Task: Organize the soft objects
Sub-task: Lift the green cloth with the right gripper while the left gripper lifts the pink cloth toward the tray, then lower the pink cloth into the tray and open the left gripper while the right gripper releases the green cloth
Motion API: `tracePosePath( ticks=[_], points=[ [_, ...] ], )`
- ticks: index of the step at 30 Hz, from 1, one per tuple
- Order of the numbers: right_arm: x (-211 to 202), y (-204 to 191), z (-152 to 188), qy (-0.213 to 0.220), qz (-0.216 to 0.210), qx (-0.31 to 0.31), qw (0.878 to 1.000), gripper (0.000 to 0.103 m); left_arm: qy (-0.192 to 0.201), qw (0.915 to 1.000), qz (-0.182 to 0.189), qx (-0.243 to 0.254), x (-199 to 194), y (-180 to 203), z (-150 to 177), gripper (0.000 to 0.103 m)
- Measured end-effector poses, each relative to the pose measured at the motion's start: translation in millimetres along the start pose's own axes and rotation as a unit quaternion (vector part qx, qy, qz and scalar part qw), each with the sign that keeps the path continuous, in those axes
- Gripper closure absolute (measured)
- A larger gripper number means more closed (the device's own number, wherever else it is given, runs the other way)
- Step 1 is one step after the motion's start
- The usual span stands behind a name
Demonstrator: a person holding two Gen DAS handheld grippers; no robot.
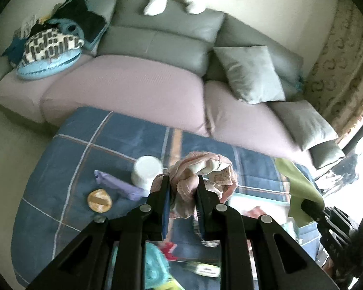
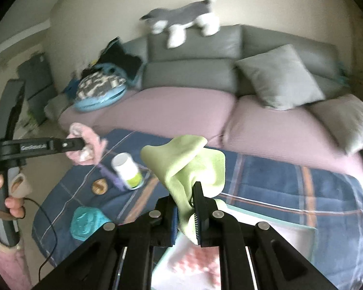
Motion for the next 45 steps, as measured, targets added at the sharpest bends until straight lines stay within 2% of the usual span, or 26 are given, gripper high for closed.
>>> tracePosePath(
  ticks=[10, 15, 24, 30, 39, 42, 45],
  points=[
    [-71.5, 70.9, 29.7, 0.051, 0.088, 0.077, 0.992, 0.092, 0.004, 0.9991, 0.028, 0.031, -11.5, 71.0, 17.7, 0.083],
    [-90.8, 102.0, 42.6, 0.068, 0.112, 0.112, 0.985, 0.092, -0.005, 0.9980, 0.038, 0.051, -7.6, 104.7, 28.5, 0.083],
    [-107.4, 147.7, 66.4, 0.069, 0.151, 0.154, 0.974, 0.092, -0.027, 0.9947, 0.049, 0.086, 9.4, 155.3, 48.5, 0.083],
    [-106.6, 163.0, 74.4, 0.062, 0.165, 0.167, 0.970, 0.092, -0.044, 0.9910, 0.061, 0.111, 27.1, 187.1, 65.6, 0.083],
    [-79.8, 184.0, 90.2, 0.031, 0.165, 0.190, 0.967, 0.092, -0.069, 0.9827, 0.076, 0.154, 56.0, 238.4, 91.2, 0.083],
    [-62.5, 193.1, 99.2, 0.013, 0.150, 0.205, 0.967, 0.092, -0.077, 0.9794, 0.077, 0.170, 72.2, 254.5, 100.9, 0.083],
    [-38.9, 201.6, 112.6, -0.024, 0.149, 0.214, 0.965, 0.092, -0.103, 0.9760, 0.069, 0.179, 96.6, 261.3, 115.6, 0.083]
  ],
)
Point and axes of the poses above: each gripper's, at about its wrist camera, not at the fingertips, and x roughly the way its jaws point, y to its right, z to its underside, the point moved 5 cm from there along x, roughly the way its jaws point, and after that the axes turned 14 degrees about -z, right-handed, at the moved point
